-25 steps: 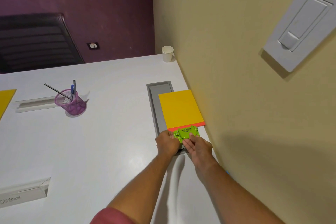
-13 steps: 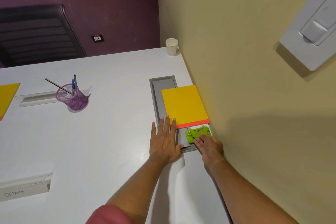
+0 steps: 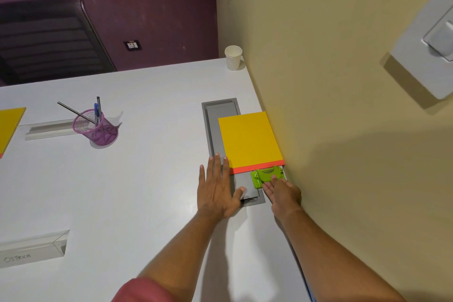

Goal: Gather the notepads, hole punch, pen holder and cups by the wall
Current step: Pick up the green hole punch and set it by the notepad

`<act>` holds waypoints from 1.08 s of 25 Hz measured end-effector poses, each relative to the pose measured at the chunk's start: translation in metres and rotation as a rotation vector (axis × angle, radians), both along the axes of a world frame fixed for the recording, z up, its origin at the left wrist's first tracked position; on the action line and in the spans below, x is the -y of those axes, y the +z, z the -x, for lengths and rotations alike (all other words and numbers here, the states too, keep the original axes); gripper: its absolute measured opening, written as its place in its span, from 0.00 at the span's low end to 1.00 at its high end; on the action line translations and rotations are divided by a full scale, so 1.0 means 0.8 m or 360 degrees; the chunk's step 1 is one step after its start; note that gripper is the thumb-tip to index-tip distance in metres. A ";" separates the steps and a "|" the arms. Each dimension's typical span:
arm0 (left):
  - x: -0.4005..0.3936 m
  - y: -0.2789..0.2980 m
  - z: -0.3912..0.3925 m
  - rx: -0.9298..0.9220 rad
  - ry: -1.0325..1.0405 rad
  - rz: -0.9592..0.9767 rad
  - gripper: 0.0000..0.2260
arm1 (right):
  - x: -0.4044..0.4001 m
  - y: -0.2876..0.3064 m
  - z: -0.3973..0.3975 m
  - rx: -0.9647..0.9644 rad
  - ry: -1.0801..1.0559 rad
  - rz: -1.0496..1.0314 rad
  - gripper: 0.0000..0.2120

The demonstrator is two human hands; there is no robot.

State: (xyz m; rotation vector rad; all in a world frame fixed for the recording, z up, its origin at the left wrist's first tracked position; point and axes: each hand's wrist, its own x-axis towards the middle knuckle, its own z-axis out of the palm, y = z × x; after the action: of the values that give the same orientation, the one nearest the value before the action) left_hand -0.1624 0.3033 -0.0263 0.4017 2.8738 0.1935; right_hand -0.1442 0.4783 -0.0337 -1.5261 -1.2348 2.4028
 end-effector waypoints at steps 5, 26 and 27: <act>0.000 -0.001 -0.001 0.0020 0.0025 -0.0011 0.42 | -0.001 0.001 -0.002 0.0066 0.0053 0.0015 0.20; 0.079 0.055 -0.069 -0.0206 0.0474 0.0012 0.42 | 0.091 0.044 -0.039 -0.0259 0.1796 -0.2544 0.37; 0.089 0.058 -0.078 -0.0215 0.0508 0.0018 0.42 | 0.100 0.042 -0.042 -0.0313 0.1871 -0.2644 0.39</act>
State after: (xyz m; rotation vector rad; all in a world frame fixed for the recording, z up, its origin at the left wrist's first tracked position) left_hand -0.1004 0.2318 0.0200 -0.0522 3.0561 0.2108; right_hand -0.1108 0.3986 0.0003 0.0498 -3.0834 0.5573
